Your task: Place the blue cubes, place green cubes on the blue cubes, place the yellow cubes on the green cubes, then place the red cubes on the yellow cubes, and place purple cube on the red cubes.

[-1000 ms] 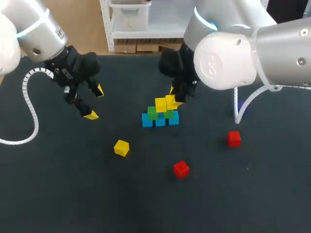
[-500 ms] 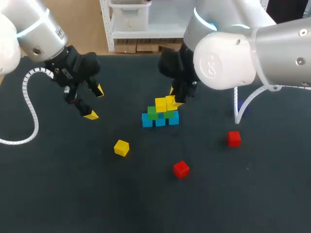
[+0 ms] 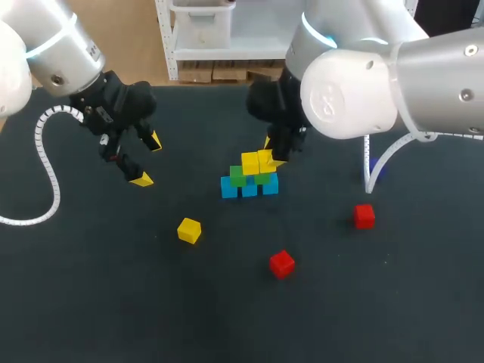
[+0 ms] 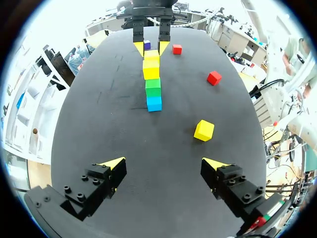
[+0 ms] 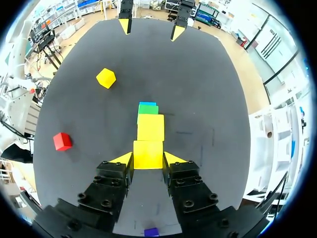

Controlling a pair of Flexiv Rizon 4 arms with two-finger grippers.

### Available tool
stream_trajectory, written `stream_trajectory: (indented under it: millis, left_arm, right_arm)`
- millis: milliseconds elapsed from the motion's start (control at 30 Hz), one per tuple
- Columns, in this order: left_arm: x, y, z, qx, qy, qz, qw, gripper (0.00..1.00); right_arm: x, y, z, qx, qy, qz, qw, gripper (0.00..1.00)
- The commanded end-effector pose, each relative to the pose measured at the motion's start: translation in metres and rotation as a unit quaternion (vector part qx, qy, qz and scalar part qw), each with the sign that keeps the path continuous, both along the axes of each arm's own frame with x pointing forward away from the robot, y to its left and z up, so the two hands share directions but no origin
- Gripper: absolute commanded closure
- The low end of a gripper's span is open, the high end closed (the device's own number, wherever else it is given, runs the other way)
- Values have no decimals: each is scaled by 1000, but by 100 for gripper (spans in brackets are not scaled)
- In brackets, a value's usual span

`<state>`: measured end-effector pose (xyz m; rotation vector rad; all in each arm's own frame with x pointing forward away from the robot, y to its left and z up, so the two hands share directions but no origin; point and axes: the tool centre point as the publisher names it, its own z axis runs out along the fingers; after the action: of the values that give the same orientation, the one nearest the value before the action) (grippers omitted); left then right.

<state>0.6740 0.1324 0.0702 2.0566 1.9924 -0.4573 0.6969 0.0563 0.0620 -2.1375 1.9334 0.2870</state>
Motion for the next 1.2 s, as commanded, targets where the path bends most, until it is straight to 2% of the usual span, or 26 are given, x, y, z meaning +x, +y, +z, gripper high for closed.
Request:
stream_trajectory:
  millis: [33, 167, 500, 1033, 1200]
  left_arm:
    - [0, 1, 0, -1, -1, 0, 1000, 0]
    - [0, 1, 0, -1, -1, 0, 1000, 0]
    - [0, 1, 0, -1, -1, 0, 1000, 0]
    - [0, 1, 0, -1, -1, 0, 1000, 0]
    - [0, 1, 0, -1, -1, 0, 1000, 0]
  right_arm:
    - [1, 0, -1, 1, 2, 1, 1000, 94]
    - [1, 0, -1, 0, 3, 1, 1000, 85]
    - [1, 0, -2, 0, 5, -1, 1000, 71]
    - [2, 0, -4, 0, 9, -1, 1000, 56]
    - [2, 0, -4, 0, 9, -2, 1000, 55]
